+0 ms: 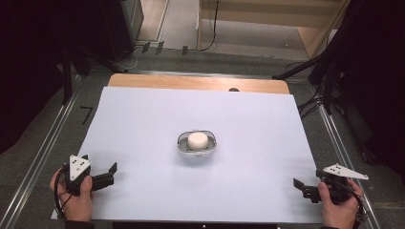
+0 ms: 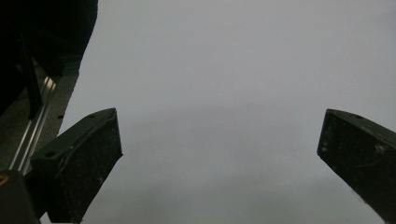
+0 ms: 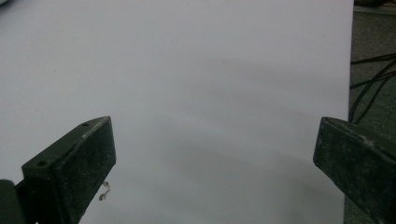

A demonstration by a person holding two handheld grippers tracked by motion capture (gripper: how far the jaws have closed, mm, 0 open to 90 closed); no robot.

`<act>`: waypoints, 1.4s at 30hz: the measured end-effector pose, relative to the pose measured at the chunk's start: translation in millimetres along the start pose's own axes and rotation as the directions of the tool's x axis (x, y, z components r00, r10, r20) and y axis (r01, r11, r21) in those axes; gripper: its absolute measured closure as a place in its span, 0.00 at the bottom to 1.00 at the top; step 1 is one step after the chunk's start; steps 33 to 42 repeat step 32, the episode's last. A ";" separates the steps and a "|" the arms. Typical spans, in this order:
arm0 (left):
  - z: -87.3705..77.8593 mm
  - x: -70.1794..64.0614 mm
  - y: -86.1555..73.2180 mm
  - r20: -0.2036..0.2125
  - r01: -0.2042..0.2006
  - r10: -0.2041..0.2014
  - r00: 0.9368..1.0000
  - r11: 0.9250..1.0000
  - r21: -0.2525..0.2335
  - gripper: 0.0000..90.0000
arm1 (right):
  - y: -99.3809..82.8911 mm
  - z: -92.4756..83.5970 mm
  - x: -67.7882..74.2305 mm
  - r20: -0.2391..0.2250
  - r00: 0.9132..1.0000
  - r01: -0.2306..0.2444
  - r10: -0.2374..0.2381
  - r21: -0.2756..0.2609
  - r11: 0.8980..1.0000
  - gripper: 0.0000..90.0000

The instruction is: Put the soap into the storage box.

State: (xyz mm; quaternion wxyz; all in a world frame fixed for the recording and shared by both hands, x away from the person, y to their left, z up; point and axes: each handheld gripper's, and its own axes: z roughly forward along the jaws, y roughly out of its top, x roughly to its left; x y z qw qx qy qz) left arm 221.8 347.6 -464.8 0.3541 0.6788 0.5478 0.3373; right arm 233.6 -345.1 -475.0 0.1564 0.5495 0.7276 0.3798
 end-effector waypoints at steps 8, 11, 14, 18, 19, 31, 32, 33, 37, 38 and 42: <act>-0.1 0.0 0.0 0.000 0.000 0.000 1.000 1.000 0.000 0.00 | -11.1 -10.1 -10.6 0.002 0.999 -0.039 0.039 -0.028 0.999 0.00; -0.1 -0.1 0.0 0.000 0.000 0.000 1.000 1.000 0.000 0.00 | -13.8 -12.0 -13.0 0.005 0.999 -0.046 0.046 -0.035 0.998 0.00; -0.1 -0.1 0.0 0.000 -0.002 0.002 1.000 1.000 0.002 0.00 | -15.5 -11.9 -14.4 -0.003 0.999 -0.054 0.054 -0.043 0.998 0.00; 0.0 -0.2 0.1 0.000 -0.003 0.003 1.000 1.000 0.002 0.00 | -17.0 -6.0 -13.6 -0.016 0.998 -0.061 0.060 -0.049 0.997 0.00; -0.1 -0.2 0.1 -0.001 -0.004 0.004 1.000 1.000 0.003 0.00 | -17.8 -2.2 -12.5 0.005 0.998 -0.056 0.056 -0.043 0.998 0.00; 0.7 -0.6 0.6 -0.007 -0.008 0.008 1.000 1.000 0.014 0.00 | -18.4 0.7 -8.4 0.046 0.998 -0.034 0.036 -0.055 0.998 0.00; 0.7 -0.6 0.6 -0.007 -0.008 0.008 1.000 1.000 0.014 0.00 | -18.5 0.6 -8.2 0.047 0.998 -0.034 0.037 -0.059 0.998 0.00; 0.7 -0.6 0.6 -0.007 -0.008 0.008 1.000 1.000 0.014 0.00 | -18.5 0.6 -8.2 0.047 0.998 -0.034 0.037 -0.059 0.998 0.00; 0.7 -0.6 0.6 -0.007 -0.008 0.008 1.000 1.000 0.014 0.00 | -18.5 0.6 -8.2 0.047 0.998 -0.034 0.037 -0.059 0.998 0.00; 0.7 -0.6 0.6 -0.007 -0.008 0.008 1.000 1.000 0.014 0.00 | -18.5 0.6 -8.2 0.047 0.998 -0.034 0.037 -0.059 0.998 0.00; 0.7 -0.6 0.6 -0.007 -0.008 0.008 1.000 1.000 0.014 0.00 | -18.5 0.6 -8.2 0.047 0.998 -0.034 0.037 -0.059 0.998 0.00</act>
